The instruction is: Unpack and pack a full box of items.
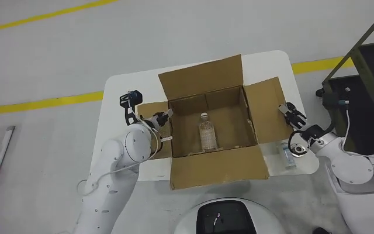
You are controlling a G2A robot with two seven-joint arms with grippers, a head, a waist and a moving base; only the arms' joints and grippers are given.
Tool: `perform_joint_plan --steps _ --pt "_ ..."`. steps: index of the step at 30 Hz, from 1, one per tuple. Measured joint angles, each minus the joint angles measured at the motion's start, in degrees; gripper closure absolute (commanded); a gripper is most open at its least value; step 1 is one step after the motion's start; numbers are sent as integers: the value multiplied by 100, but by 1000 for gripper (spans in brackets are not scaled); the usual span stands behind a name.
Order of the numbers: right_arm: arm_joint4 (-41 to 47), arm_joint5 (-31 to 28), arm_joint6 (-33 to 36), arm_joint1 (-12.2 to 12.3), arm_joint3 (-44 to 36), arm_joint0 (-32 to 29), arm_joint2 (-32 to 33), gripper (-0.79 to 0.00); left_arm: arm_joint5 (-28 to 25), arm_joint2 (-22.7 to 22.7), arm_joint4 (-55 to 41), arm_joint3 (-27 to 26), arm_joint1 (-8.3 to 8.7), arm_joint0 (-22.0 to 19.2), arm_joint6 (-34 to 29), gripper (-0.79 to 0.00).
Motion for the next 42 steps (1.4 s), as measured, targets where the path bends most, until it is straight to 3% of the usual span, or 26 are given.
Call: perform_joint_plan --steps 1,2,3,4,5,11,15,22,23,24,25,27,34,37,38,42 --pt "8 0 -11 1 0 -3 -4 -3 -21 -1 13 -7 -3 17 29 -785" --pt "19 0 -26 2 -1 -4 -5 -240 -47 1 21 -29 -7 35 65 -785" --pt "57 -5 -71 2 -9 -3 0 -323 -99 12 52 -62 -10 61 116 -785" --pt "95 -21 -116 2 -20 -2 9 -357 -136 21 88 -90 -12 78 151 -785" --pt "108 -50 -160 2 -38 -1 23 -785 -156 27 102 -138 -18 95 196 -785" --pt "-318 -132 -567 30 -297 -30 192 -785 -172 179 378 -470 -60 216 537 -785" --pt "-846 -291 -986 45 -482 -95 263 -785 -129 204 449 -487 -65 229 561 -785" --pt "-1002 -507 -1217 49 -553 -190 239 -785 -132 202 444 -486 -65 228 559 -785" --pt "-1056 -534 -1234 52 -559 -203 246 -739 -139 207 451 -489 -63 233 565 -785" --pt "-1175 -580 -1268 58 -581 -221 260 -456 -227 256 540 -503 -56 275 654 -785" --pt "-1286 -621 -1305 64 -605 -237 270 -326 -378 329 707 -542 -49 326 803 -785" --pt "-1487 -694 -1416 69 -665 -286 281 -259 -719 482 1263 -690 -44 432 1191 -785" --pt "-1769 -841 -1617 79 -836 -409 328 -302 -974 481 2391 -1204 -41 814 1987 -785" --pt "-1890 -907 -1614 90 -884 -450 373 -222 -1000 264 2396 -1435 -34 1026 1996 -785" --pt "-1964 -937 -1597 96 -902 -460 396 -151 -1037 186 2424 -1491 -27 1091 1970 -785" --pt "-2510 -1048 -1426 143 -1041 -524 582 -154 -1188 -214 2770 -1766 16 1403 1710 -785"
